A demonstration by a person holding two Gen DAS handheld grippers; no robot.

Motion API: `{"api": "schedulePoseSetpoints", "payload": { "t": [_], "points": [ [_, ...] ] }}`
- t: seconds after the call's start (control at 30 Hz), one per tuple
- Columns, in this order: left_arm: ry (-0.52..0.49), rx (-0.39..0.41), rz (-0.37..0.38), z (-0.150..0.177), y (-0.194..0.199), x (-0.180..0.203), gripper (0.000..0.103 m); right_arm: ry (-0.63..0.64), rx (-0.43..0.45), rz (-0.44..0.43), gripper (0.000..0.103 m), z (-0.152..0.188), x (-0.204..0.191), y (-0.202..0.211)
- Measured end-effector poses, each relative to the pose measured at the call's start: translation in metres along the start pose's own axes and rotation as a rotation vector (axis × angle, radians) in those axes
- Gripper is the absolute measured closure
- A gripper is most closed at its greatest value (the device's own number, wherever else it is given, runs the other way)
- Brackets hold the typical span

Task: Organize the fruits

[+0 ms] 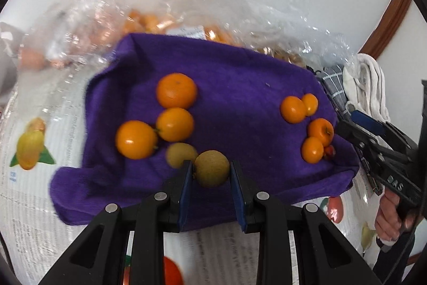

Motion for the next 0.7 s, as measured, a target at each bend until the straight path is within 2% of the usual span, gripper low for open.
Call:
{"api": "schedulePoseSetpoints", "payload": {
  "t": [0.17, 0.47, 0.6, 0.7],
  "points": [
    [-0.017, -0.026, -0.031, 0.001, -0.01, 0.015, 0.076, -0.047, 0.003, 0.016, 0.042, 0.017, 0.018, 0.015],
    [-0.026, -0.012, -0.085, 0.003, -0.013, 0.018, 0.076, -0.157, -0.004, 0.024, 0.042, 0.036, 0.036, 0.028],
    [-0.01, -0.02, -0.079, 0.004, -0.006, 0.019, 0.064, -0.175, -0.008, 0.031, 0.042, 0.041, 0.034, 0.035],
    [-0.008, 0.002, -0.079, 0.008, 0.009, 0.021, 0.056, -0.183, -0.006, 0.039, 0.042, 0.042, 0.031, 0.045]
  ]
}}
Point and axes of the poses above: each gripper's, at about its wrist camera, not at the fingertips, and y roughly against the way its jaws point, x to its right, z to its underside, the point moved 4 cm from there along -y, roughly the way its jaws point, and after that the axes turned 5 degrees about -z, right-handed, at the moved point
